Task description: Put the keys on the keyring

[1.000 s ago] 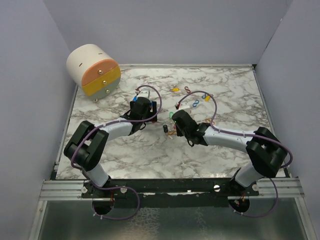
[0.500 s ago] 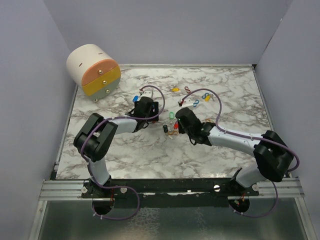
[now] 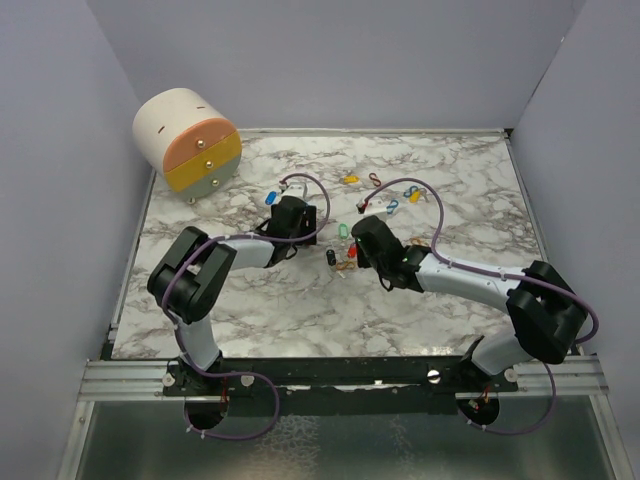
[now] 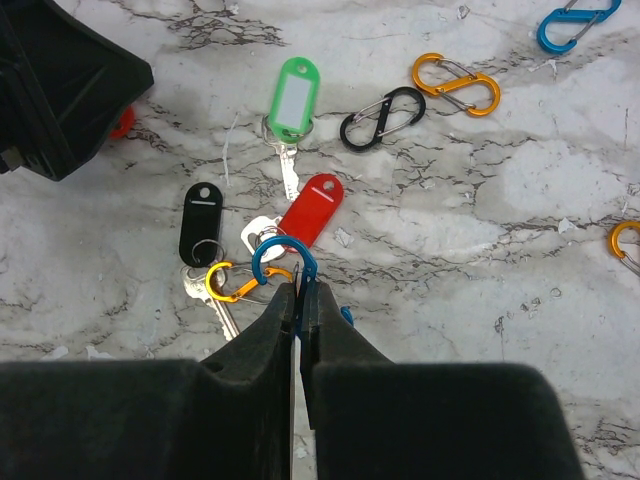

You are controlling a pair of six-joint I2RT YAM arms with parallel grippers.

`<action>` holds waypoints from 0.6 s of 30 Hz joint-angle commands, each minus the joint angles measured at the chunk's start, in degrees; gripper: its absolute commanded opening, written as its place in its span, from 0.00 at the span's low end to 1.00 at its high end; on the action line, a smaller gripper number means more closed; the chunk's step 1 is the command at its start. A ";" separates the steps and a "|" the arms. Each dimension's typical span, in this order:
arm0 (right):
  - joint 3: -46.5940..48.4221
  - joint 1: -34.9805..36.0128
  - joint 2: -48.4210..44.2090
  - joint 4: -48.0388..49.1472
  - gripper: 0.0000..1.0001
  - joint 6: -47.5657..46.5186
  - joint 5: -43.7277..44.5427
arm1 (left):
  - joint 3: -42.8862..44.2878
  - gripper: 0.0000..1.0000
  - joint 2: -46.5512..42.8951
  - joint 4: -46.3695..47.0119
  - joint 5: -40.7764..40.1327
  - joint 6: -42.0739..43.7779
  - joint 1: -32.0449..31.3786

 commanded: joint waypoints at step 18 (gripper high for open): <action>-3.00 -0.28 -3.46 2.57 0.01 0.86 -1.76 | -6.50 0.66 -7.41 -8.28 -13.43 3.62 -2.48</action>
